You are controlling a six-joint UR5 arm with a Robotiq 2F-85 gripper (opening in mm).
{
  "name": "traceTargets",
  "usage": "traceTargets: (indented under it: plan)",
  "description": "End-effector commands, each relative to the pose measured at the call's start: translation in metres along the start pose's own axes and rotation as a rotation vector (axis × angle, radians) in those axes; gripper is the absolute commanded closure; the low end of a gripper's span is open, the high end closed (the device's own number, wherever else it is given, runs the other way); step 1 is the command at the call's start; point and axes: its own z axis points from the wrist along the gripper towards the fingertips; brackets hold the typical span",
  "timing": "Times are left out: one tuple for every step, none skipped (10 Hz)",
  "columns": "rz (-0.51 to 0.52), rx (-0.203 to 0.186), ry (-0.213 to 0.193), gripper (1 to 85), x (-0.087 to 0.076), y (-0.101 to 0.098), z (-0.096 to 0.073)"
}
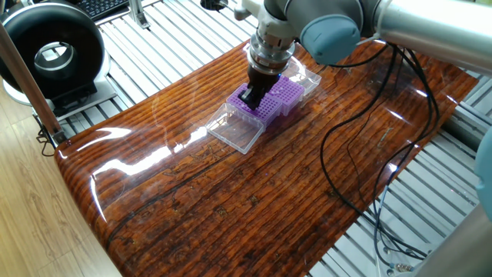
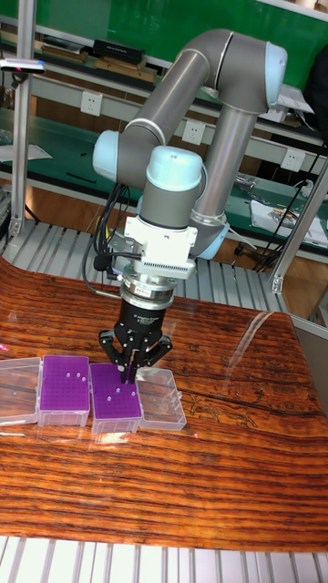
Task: Transfer all small pipette tips from one holder to another
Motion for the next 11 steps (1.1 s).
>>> traceTargets:
  plan:
    - [0.007,-0.008,-0.003,67.0,-0.0001,0.0012,-0.0008]
    - [0.007,-0.008,-0.003,67.0,0.0001,0.0016,-0.001]
    - [0.006,-0.006,-0.002,66.7,0.0009,0.0016,-0.0009]
    - [0.006,-0.005,-0.001,66.7,0.0013,0.0017,-0.0006]
    - [0.005,-0.005,0.0,66.7,0.0017,0.0017,-0.0005]
    - [0.003,-0.005,0.0,66.7,0.0018,0.0018,-0.0003]
    - [0.003,-0.005,0.0,66.7,0.002,0.0019,0.0001]
    - [0.003,-0.005,0.0,66.7,0.002,0.0018,0.0003]
    - [0.002,-0.005,0.0,66.7,0.0022,0.0019,0.0008]
    - [0.0,-0.005,0.0,66.7,0.0023,0.0019,0.001]
    - [-0.003,-0.005,0.0,66.7,0.0024,0.0019,0.0016]
